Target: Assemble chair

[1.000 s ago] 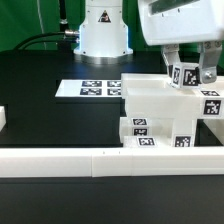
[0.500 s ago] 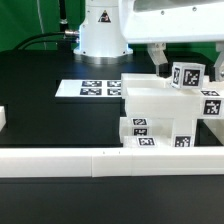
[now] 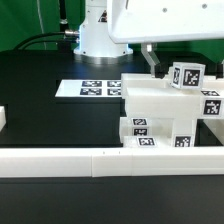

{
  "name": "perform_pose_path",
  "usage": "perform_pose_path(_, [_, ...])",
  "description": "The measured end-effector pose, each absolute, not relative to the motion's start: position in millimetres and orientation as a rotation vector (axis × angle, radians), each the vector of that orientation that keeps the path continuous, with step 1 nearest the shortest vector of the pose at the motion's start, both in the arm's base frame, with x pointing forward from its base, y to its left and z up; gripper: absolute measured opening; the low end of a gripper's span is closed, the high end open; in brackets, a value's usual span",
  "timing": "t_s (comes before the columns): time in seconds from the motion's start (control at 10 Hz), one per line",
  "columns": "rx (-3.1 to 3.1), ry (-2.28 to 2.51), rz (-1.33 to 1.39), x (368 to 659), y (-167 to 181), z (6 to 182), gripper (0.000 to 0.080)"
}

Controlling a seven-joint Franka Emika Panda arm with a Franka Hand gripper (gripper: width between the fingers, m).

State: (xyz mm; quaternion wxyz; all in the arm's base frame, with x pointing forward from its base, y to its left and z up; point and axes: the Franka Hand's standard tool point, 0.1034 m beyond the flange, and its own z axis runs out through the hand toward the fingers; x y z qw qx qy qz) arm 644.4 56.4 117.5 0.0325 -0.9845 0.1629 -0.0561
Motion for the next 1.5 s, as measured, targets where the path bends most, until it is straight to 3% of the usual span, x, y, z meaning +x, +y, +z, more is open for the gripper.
perform_pose_path(0.5, [-3.139,0.017,-0.186,644.7,54.4,117.4,0.0648])
perform_pose_path(0.8, [-3.139,0.019,-0.186,644.7,54.2,117.3,0.0279])
perform_pose_path(1.2, [-3.122,0.139,-0.197,645.1,52.1,116.7,0.0281])
perform_pose_path(1.5, [-2.987,0.707,-0.216,644.7,51.9,116.2,0.0281])
